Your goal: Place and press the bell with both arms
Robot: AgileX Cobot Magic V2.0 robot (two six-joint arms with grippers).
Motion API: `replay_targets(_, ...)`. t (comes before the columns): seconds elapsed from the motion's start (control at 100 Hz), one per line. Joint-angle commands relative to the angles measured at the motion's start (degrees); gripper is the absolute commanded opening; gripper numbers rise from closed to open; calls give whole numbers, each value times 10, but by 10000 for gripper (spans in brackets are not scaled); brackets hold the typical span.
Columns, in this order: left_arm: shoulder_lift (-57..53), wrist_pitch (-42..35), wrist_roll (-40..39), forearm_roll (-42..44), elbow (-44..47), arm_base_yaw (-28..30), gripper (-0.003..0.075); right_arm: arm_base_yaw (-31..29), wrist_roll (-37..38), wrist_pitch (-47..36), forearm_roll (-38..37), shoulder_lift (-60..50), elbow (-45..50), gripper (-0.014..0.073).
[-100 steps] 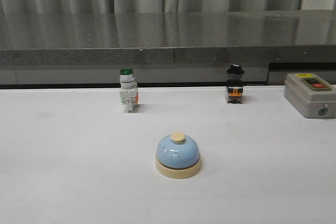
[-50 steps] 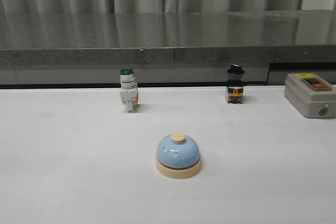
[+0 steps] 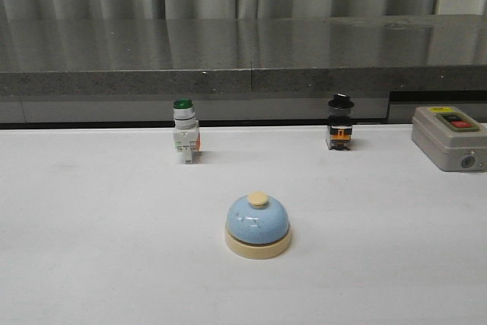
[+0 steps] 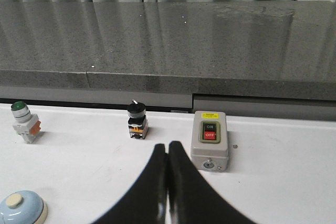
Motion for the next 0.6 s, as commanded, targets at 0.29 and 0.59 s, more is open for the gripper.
replay_targets(0.29,-19,-47,-6,1,31,1,-21,-10,19,-98,-45,-142,109,-64)
replay_targets(0.59,-19,-47,-6,1,31,1,-21,-44,59,-115,-47,-156,166,-64)
